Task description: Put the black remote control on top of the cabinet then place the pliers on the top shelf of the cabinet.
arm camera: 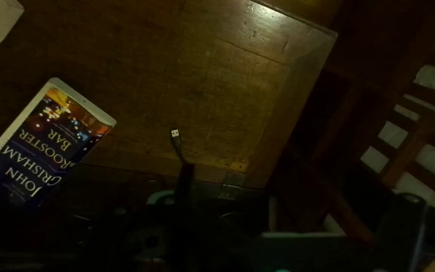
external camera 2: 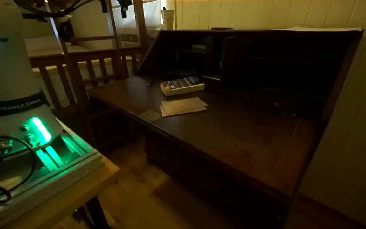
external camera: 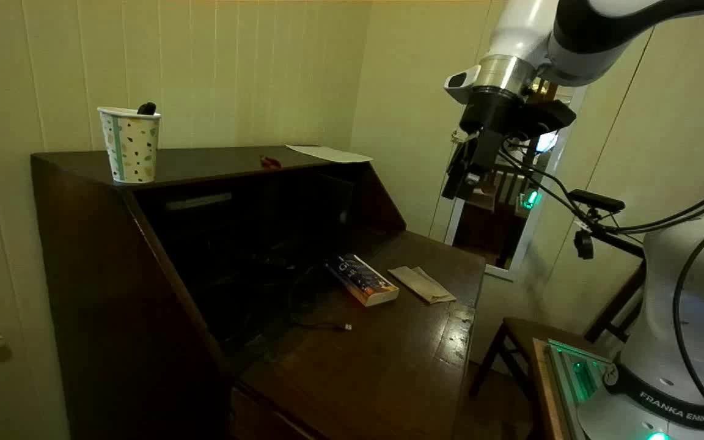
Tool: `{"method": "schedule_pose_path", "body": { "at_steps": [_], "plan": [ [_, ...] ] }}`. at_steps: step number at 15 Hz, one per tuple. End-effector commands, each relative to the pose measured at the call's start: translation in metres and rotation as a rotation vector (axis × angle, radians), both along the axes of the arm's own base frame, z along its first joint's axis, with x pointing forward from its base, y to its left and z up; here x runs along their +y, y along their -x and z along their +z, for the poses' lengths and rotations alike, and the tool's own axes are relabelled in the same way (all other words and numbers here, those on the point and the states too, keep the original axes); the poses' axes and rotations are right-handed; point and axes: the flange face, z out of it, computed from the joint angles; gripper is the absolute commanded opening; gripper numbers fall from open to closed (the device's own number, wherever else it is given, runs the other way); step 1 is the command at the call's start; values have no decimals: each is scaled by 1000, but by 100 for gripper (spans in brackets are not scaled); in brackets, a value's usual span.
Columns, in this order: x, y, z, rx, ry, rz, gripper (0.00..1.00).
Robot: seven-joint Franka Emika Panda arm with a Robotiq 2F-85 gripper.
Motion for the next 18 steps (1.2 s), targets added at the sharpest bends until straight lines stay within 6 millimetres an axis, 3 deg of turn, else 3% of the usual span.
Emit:
{"method": "schedule_pose_path", "body": {
  "at_steps": [1, 15, 18],
  "plan": [
    [0, 0, 1, 1, 0, 0, 100],
    [0, 0, 1, 1, 0, 0, 100],
    [-8, -12, 7, -5, 74, 22, 100]
  ]
}}
